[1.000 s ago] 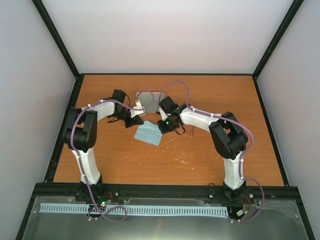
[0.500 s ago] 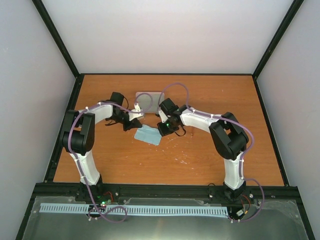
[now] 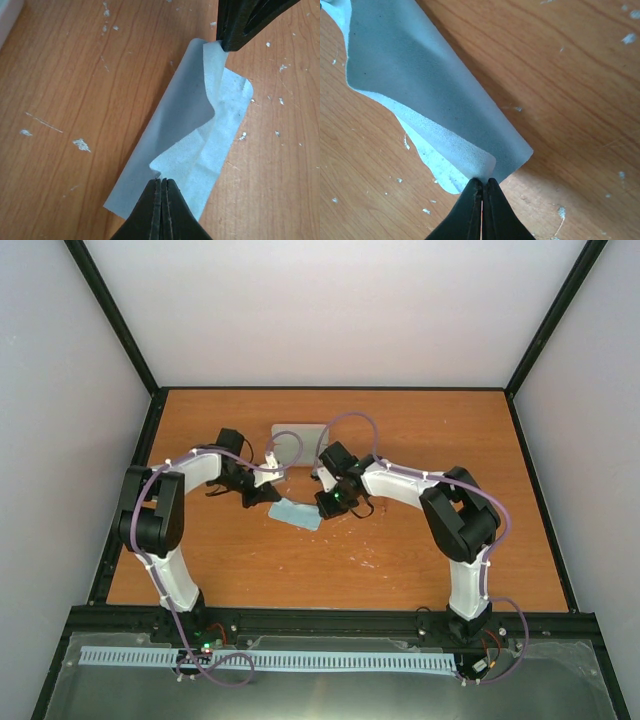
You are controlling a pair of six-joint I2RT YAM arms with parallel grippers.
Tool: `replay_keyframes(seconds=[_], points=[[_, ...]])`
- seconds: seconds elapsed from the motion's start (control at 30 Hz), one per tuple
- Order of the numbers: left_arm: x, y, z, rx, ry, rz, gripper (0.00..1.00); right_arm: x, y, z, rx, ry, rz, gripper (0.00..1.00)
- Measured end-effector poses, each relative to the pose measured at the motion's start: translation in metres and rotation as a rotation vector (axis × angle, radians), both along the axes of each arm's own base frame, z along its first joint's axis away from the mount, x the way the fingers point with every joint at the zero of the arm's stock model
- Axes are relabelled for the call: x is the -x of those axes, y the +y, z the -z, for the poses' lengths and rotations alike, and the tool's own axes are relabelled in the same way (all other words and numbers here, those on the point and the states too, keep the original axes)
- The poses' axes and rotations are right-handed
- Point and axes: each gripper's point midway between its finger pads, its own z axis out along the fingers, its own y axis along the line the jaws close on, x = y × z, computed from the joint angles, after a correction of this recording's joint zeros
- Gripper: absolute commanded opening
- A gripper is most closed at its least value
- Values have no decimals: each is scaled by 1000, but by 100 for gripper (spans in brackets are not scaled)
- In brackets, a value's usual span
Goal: Organize the sunglasses
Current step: Fold the glasses cleaning cloth at the center of the board.
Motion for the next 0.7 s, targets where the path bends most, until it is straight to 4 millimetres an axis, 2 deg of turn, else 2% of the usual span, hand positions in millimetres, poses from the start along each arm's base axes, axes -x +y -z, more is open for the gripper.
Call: replay_keyframes(seconds=[0.27,0.5,0.6,0.7], points=[[17,3,8,-7,30,7,7,15,0,10,0,36,-21,4],[27,6,11,-19,35,12,28,21,1,12,-15,55,-37,28],[29,8,11,-26,29,12,33,22,3,11,-25,59,-43,31],[30,9,11,-32,25,11,32,22,4,10,-32,58,-43,32]])
